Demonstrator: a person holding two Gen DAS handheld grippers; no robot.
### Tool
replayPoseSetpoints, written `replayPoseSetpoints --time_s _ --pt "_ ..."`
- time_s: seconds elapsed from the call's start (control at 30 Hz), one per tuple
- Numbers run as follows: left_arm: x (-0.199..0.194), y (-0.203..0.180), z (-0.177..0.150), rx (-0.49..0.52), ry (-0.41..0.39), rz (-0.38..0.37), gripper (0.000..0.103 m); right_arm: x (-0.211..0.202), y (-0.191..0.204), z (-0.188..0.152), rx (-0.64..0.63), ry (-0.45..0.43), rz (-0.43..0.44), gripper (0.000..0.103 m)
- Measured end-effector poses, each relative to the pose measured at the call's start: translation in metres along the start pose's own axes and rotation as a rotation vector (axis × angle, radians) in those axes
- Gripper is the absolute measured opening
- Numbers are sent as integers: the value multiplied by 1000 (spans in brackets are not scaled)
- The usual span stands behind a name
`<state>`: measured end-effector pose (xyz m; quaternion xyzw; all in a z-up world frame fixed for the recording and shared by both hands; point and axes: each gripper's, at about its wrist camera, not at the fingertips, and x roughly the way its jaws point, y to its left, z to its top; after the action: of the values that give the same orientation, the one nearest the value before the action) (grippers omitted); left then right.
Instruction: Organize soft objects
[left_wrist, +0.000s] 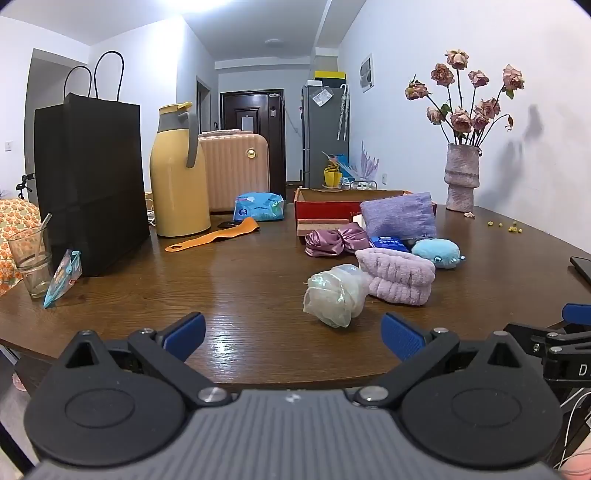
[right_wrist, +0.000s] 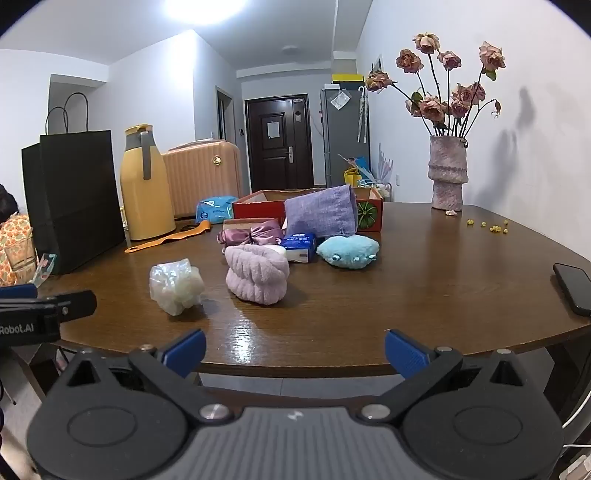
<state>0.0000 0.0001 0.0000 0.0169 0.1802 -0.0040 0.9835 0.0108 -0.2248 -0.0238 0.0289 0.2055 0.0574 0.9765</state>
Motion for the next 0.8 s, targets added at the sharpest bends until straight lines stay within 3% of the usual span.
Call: replayPoseSetpoints --time_s 0.8 --pt "-2 1 4 11 -7 6 103 0 -1 1 5 -3 3 103"
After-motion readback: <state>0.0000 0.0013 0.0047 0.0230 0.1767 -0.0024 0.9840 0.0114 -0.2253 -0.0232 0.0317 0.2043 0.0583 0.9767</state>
